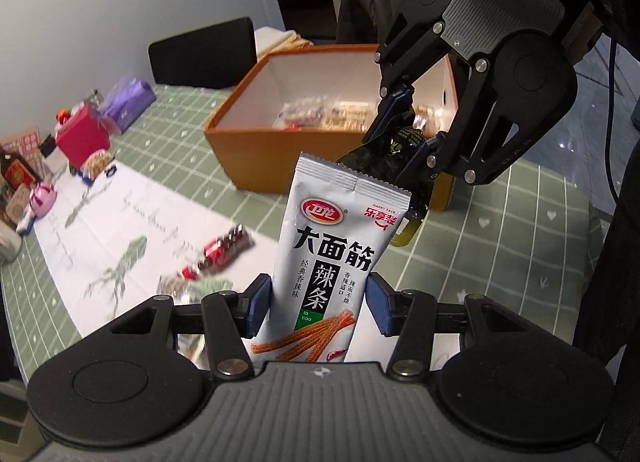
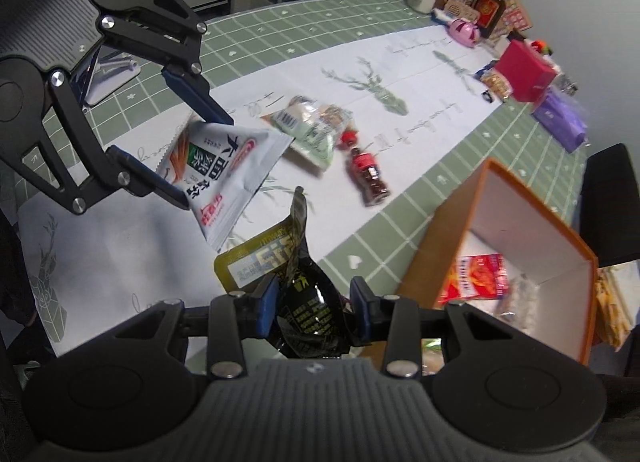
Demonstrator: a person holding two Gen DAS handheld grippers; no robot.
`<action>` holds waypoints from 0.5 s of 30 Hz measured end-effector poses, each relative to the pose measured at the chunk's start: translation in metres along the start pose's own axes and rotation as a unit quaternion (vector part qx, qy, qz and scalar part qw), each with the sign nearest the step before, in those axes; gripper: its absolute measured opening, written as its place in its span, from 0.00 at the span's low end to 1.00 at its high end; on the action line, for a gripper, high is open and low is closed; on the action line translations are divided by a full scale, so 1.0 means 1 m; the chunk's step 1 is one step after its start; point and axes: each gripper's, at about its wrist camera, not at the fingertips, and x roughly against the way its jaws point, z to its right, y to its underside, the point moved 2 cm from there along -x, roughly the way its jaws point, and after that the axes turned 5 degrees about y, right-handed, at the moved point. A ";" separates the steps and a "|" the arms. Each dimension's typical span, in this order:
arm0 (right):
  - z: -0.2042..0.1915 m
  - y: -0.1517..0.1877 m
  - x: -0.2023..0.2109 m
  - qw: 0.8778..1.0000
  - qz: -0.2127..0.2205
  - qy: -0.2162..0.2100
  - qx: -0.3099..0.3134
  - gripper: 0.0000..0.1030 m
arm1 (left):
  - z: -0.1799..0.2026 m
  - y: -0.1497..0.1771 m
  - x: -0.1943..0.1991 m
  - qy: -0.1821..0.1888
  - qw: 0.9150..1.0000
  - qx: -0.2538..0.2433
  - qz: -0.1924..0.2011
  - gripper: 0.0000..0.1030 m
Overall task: Organize snacks
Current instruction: 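Carry both packets into the orange box and open both tools to release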
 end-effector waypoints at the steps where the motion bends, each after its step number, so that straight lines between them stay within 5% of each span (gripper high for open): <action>1: 0.004 0.001 0.005 1.000 0.001 0.006 0.001 0.37 | 0.001 -0.005 0.000 0.000 1.000 -0.004 0.002 0.57; 15: 0.048 0.021 0.049 0.998 0.009 0.054 -0.003 0.37 | 0.011 -0.069 -0.009 -0.011 0.999 -0.047 0.020 0.57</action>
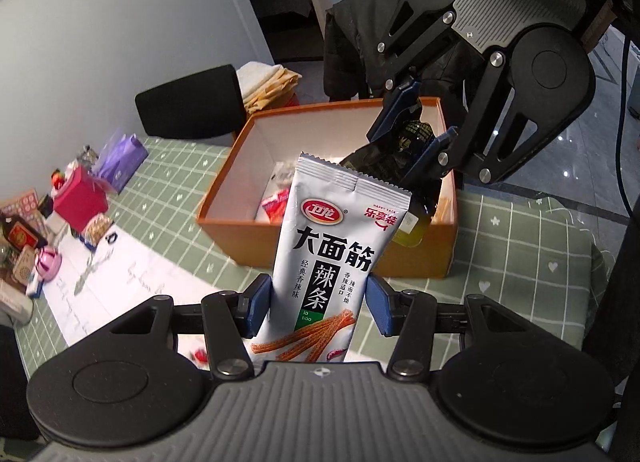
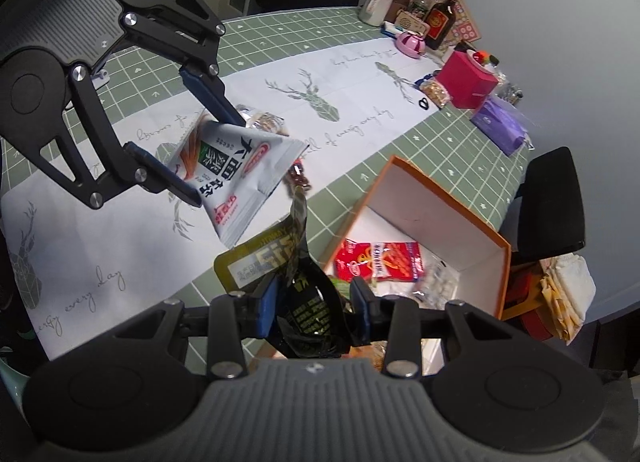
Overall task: Organize snacks
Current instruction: 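Carry both packets into the orange box and open both tools to release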
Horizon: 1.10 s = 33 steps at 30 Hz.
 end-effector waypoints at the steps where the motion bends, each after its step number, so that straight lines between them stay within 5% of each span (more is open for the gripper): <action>1: 0.004 0.002 0.000 1.000 0.000 0.003 -0.003 0.37 | 0.000 -0.004 -0.002 0.000 1.000 -0.001 0.001 0.57; 20: 0.082 0.037 -0.016 0.995 -0.027 0.046 -0.080 0.37 | -0.012 -0.090 -0.055 0.010 0.999 -0.029 0.022 0.57; 33: 0.113 0.045 -0.072 0.991 -0.059 0.049 -0.106 0.37 | -0.033 -0.110 -0.122 0.005 0.998 -0.047 -0.029 0.57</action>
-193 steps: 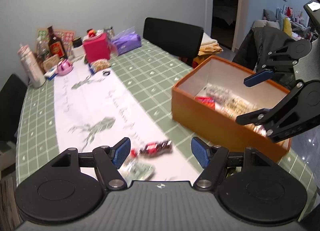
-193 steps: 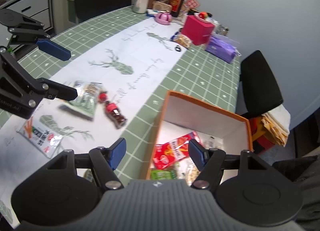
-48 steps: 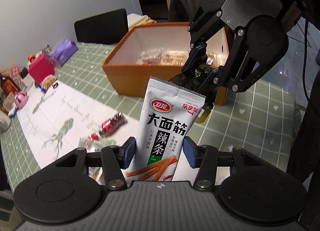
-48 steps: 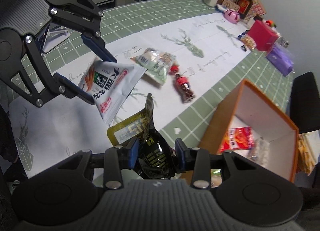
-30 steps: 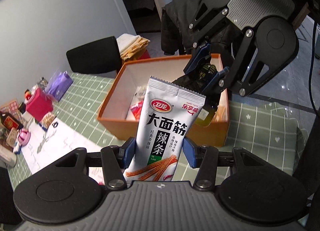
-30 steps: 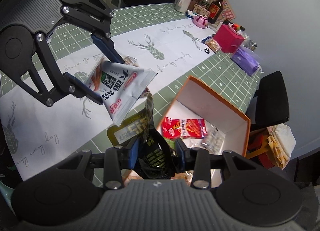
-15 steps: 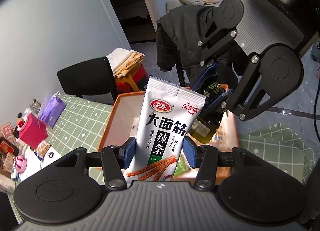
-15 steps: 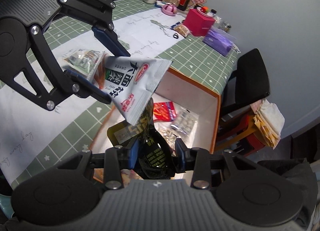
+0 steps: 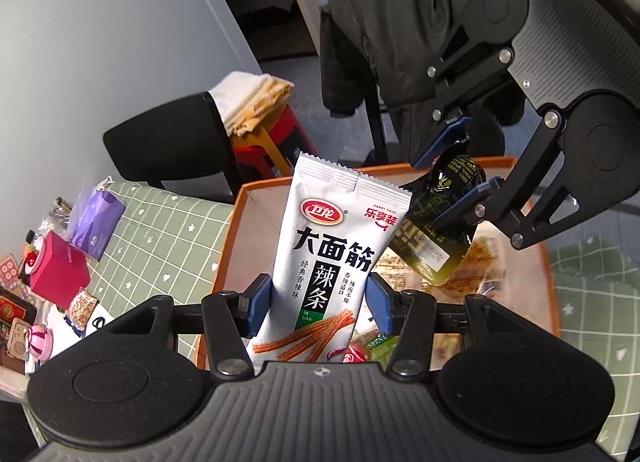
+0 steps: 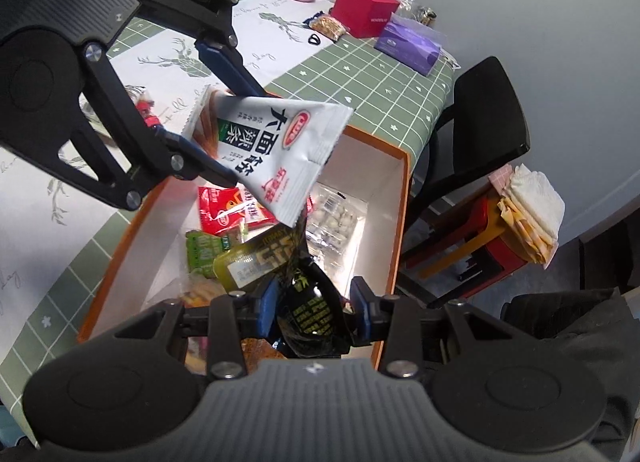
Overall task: Organize snacks
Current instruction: 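Carry both packets into the orange box and open both tools to release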
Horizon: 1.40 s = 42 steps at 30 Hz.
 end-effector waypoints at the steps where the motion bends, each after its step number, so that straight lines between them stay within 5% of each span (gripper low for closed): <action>1: 0.001 0.000 -0.006 1.000 -0.003 -0.001 -0.001 0.37 | 0.000 0.000 -0.005 0.003 1.000 -0.003 -0.005 0.57; 25: -0.031 -0.024 -0.112 0.997 -0.053 -0.049 0.023 0.37 | -0.042 0.039 -0.105 0.047 0.990 0.003 -0.133 0.55; 36: -0.040 -0.020 -0.125 0.997 -0.053 -0.047 0.027 0.38 | -0.053 0.046 -0.123 0.046 0.989 0.047 -0.135 0.57; 42: -0.036 -0.021 -0.119 0.998 -0.047 -0.034 0.024 0.43 | -0.050 0.043 -0.123 0.035 0.990 0.056 -0.128 0.68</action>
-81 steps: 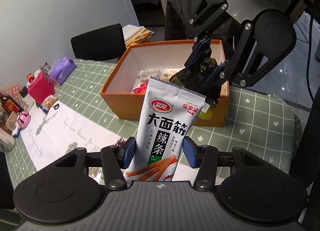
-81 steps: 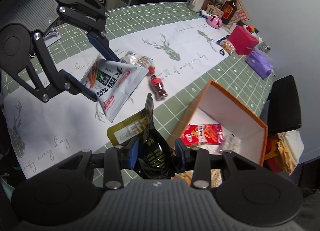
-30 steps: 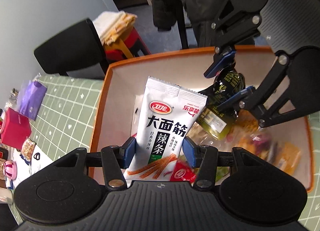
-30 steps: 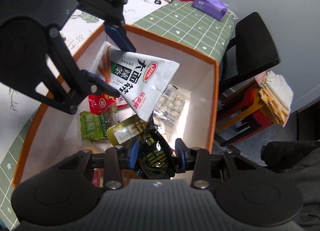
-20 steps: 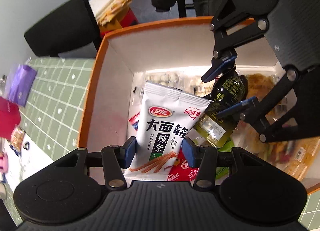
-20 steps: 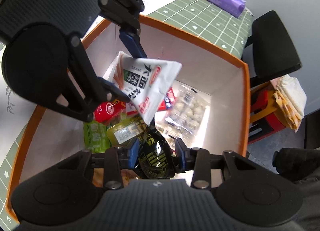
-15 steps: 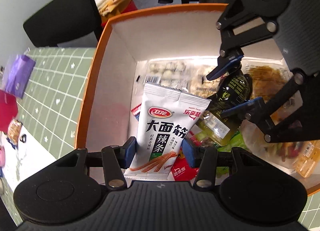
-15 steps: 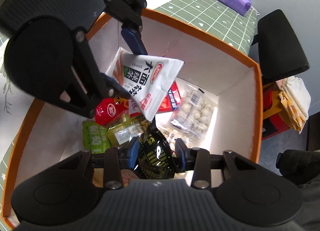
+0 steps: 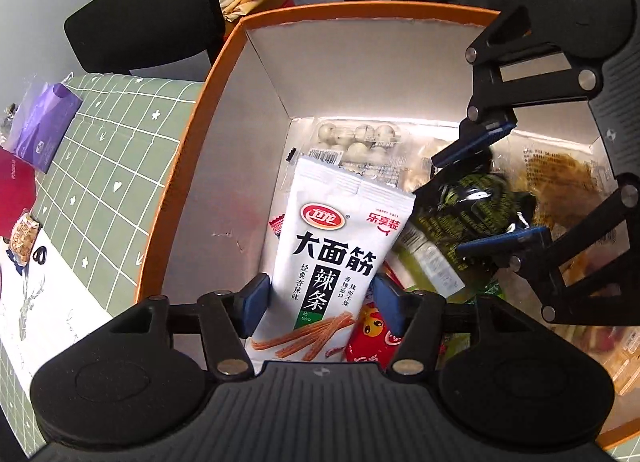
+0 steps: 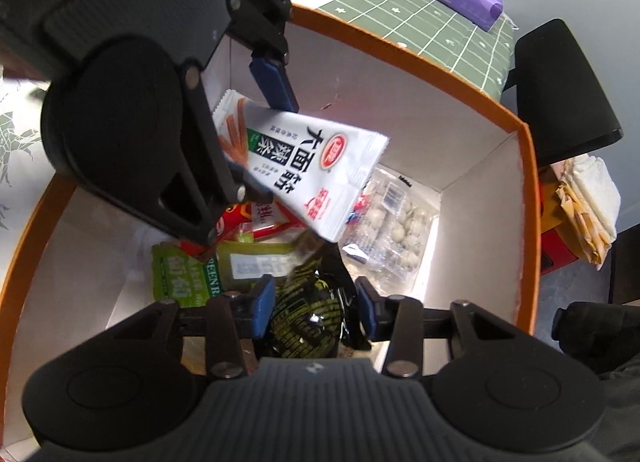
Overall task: Organize snacks
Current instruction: 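Carry both packets into the orange box and open both tools to release, then lift both open tools away from the orange box toward the runner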
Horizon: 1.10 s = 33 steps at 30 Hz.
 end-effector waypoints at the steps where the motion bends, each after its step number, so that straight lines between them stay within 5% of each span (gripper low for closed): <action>1: 0.001 0.000 0.002 1.000 0.001 0.001 -0.002 0.43 | 0.000 -0.001 0.002 0.000 1.000 0.001 0.002 0.69; 16: 0.004 0.000 0.055 0.999 0.018 0.038 -0.011 0.43 | 0.002 0.012 0.077 -0.015 0.998 0.026 0.061 0.73; 33: -0.064 -0.038 0.132 0.996 0.063 0.050 0.033 0.46 | 0.005 0.090 0.165 -0.050 0.991 0.065 0.107 0.73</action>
